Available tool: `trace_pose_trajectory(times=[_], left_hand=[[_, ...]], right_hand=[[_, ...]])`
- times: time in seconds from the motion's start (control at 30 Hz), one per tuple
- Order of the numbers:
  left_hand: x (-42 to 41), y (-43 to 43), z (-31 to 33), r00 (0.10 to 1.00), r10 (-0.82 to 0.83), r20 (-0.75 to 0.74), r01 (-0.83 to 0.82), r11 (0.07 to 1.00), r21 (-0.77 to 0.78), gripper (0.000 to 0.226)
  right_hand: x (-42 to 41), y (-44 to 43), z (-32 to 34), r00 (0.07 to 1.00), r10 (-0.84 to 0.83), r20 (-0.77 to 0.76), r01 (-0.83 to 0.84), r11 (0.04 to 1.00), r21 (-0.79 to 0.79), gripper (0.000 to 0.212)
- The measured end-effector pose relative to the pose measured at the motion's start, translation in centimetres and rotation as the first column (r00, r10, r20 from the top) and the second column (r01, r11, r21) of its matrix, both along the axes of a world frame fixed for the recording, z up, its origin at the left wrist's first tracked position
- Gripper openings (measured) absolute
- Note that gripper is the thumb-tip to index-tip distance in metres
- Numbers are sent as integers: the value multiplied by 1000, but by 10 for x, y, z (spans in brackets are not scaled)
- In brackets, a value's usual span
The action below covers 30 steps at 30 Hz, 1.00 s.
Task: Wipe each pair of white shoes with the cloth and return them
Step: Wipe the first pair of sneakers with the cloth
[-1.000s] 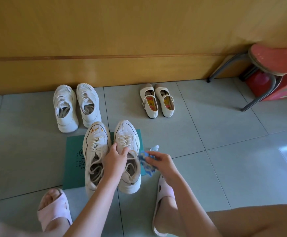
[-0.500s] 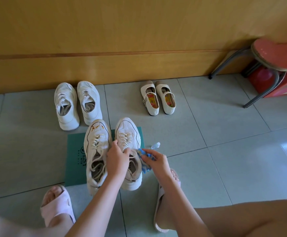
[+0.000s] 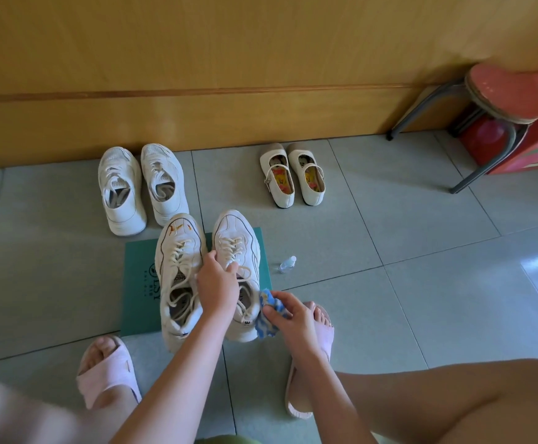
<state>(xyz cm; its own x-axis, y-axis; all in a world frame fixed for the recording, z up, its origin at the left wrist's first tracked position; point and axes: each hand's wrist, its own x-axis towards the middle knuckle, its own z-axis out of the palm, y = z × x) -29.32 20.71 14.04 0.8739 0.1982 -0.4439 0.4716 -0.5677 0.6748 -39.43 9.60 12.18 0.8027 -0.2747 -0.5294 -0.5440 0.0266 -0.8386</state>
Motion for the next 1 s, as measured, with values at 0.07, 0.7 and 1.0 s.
trace_pose_trajectory(times=[0.07, 0.7, 1.0], left_hand=[[0, -1, 4, 1000, 4, -11, -4, 1000, -9, 48], [10, 36, 64, 977, -36, -210, -144, 614, -776, 26], [23, 63, 44, 958, 201, -202, -282, 558, -781, 21]], right_hand=[[-4, -1, 1, 1000, 22, -8, -22, 1000, 20, 19], [79, 28, 66, 946, -212, 244, 162, 964, 211, 22], [98, 55, 46, 981, -1, 195, 35, 984, -174, 18]])
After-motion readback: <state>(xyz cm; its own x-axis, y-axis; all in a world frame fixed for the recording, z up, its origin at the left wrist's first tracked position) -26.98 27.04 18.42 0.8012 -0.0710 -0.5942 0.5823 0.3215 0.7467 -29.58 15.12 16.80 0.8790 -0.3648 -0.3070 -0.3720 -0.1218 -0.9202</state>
